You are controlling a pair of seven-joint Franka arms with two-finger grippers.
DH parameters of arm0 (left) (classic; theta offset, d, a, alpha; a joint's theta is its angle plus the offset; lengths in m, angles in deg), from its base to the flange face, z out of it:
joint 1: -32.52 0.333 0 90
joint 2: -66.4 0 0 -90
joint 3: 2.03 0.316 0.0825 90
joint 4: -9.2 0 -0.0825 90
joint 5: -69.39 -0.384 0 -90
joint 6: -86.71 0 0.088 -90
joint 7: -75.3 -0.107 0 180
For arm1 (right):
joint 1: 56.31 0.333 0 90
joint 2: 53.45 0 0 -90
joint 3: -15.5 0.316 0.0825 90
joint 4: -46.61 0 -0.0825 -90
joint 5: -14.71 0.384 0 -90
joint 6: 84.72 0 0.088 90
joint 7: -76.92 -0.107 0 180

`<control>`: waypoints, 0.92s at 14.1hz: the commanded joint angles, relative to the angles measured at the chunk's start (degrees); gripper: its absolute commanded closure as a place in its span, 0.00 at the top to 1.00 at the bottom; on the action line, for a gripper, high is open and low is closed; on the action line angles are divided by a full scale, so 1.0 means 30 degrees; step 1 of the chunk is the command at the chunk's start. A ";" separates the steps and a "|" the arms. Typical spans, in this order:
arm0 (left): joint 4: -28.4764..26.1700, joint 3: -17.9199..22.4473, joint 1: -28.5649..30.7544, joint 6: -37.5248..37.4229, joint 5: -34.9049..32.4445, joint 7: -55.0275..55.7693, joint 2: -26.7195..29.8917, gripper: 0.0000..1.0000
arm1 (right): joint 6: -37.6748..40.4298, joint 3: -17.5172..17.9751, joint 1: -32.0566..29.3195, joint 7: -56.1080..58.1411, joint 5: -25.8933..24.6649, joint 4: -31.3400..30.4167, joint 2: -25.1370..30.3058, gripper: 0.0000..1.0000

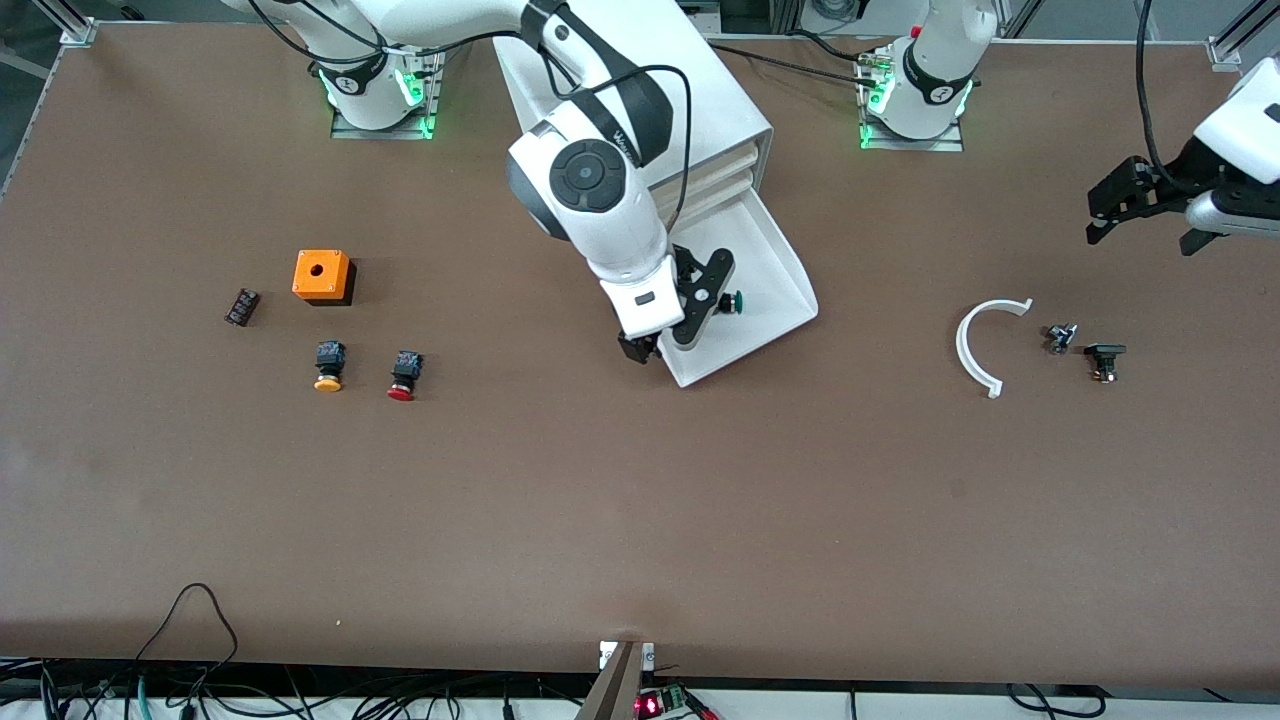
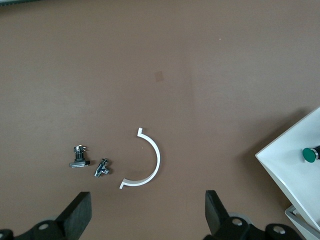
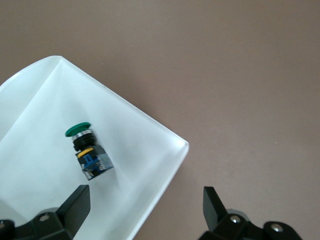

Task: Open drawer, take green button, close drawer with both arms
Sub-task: 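Move the right gripper over the green button while the left gripper withdraws, then lower the right gripper into the drawer and grasp the green button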

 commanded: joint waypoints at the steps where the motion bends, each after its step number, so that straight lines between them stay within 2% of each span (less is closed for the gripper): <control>1: 0.0699 0.0413 -0.0516 -0.0529 -0.0519 0.0612 -0.0518 1.00 | 0.0131 -0.0179 0.0949 0.0279 -0.0412 0.0774 -0.0575 1.00; 4: 0.0757 0.0413 -0.0545 -0.0559 -0.0490 0.0641 -0.0519 1.00 | -0.0219 -0.0179 0.1304 0.0307 -0.0709 0.0804 -0.1335 1.00; 7: 0.0757 0.0558 -0.0545 -0.0559 -0.0461 0.0612 -0.0547 1.00 | -0.0221 -0.0238 0.1831 0.0366 -0.1849 0.0803 -0.1805 1.00; 13: 0.0757 0.0882 -0.0545 -0.0559 -0.0256 0.0494 -0.0665 1.00 | -0.0250 -0.0062 0.1920 0.0337 -0.1882 0.0775 -0.1894 1.00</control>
